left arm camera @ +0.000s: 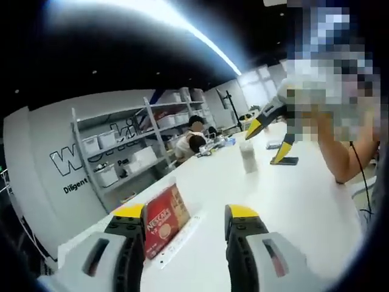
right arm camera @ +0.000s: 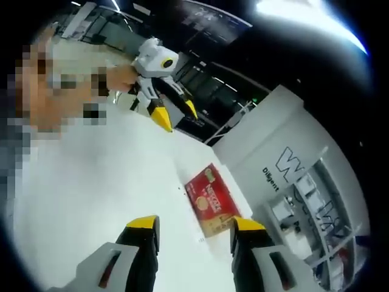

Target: Tear open the coffee pouch, take out the coffee, and pour the coffee from the pouch into the cup

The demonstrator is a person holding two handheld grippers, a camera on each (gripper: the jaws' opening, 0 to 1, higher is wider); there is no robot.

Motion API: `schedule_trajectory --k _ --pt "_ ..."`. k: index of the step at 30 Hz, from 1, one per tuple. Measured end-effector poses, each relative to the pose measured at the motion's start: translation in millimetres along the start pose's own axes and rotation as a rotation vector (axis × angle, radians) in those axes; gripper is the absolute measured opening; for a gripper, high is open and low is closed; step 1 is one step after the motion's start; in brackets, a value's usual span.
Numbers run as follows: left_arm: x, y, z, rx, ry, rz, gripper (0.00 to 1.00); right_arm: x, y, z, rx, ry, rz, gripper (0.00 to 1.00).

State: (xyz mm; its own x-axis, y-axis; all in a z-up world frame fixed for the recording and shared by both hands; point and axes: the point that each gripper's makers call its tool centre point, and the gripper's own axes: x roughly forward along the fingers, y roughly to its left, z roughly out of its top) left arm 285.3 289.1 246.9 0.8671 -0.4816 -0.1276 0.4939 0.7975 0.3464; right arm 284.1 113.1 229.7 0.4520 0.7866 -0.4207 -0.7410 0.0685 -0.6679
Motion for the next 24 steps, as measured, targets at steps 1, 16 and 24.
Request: schedule_trajectory --k 1,16,24 --pt "0.3 0.0 -0.3 0.001 0.001 0.002 0.53 -0.3 0.1 0.8 0.000 -0.003 0.000 0.47" --pt "19.7 36.2 -50.1 0.008 0.075 0.105 0.53 -5.6 3.8 10.4 -0.017 -0.026 0.002 0.47" --pt "22.5 46.4 -52.0 0.041 0.053 0.149 0.47 -7.3 4.9 13.7 -0.020 -0.036 0.002 0.47"
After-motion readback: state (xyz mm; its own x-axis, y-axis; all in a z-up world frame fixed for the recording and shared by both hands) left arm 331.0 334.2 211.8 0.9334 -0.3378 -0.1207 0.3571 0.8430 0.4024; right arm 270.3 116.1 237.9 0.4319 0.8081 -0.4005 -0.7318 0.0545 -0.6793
